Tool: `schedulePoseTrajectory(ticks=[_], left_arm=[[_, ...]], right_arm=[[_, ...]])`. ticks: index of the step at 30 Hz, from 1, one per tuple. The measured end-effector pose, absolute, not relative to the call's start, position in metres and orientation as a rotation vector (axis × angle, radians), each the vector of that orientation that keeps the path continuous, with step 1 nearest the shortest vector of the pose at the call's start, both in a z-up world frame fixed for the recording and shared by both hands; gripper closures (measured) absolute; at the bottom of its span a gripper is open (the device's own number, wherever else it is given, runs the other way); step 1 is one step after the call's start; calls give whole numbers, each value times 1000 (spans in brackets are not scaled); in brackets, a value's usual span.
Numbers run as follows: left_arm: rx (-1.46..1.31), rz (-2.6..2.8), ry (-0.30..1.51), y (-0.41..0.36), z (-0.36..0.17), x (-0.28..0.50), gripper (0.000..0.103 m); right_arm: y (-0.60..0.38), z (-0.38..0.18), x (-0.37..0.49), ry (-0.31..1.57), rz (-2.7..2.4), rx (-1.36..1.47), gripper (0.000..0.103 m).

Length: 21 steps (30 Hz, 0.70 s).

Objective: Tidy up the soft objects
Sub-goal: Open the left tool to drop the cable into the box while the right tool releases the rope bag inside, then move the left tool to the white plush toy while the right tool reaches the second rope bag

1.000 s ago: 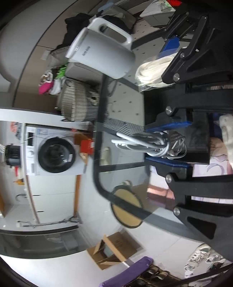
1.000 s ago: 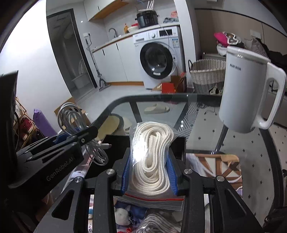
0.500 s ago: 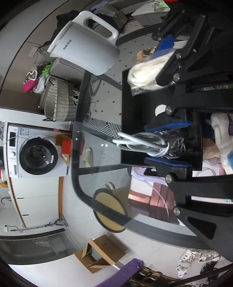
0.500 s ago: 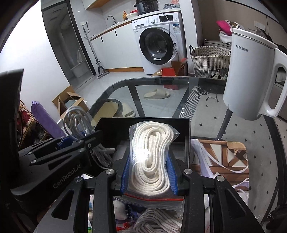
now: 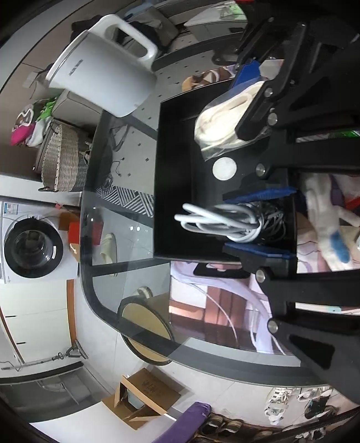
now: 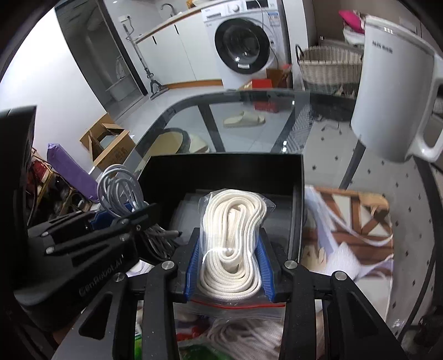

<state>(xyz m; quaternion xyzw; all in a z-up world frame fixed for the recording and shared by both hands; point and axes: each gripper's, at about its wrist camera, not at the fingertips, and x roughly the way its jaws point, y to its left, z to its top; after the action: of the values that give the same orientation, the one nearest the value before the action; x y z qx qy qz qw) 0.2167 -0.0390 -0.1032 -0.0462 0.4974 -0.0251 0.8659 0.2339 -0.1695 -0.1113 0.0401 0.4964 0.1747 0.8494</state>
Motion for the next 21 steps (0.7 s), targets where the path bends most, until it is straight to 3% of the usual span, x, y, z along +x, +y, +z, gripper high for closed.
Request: schedulePoseTrajectory(ticks=[9, 13, 21], left_arm=[[-152, -52, 999, -30, -95, 215, 72], [-158, -47, 971, -28, -88, 210, 55], [-100, -142, 918, -30, -63, 187, 55]], right_arm=[[-167, -106, 235, 1010, 343, 77, 57], [-169, -99, 234, 979, 336, 78, 55], [-176, -82, 218, 932, 358, 46, 55]])
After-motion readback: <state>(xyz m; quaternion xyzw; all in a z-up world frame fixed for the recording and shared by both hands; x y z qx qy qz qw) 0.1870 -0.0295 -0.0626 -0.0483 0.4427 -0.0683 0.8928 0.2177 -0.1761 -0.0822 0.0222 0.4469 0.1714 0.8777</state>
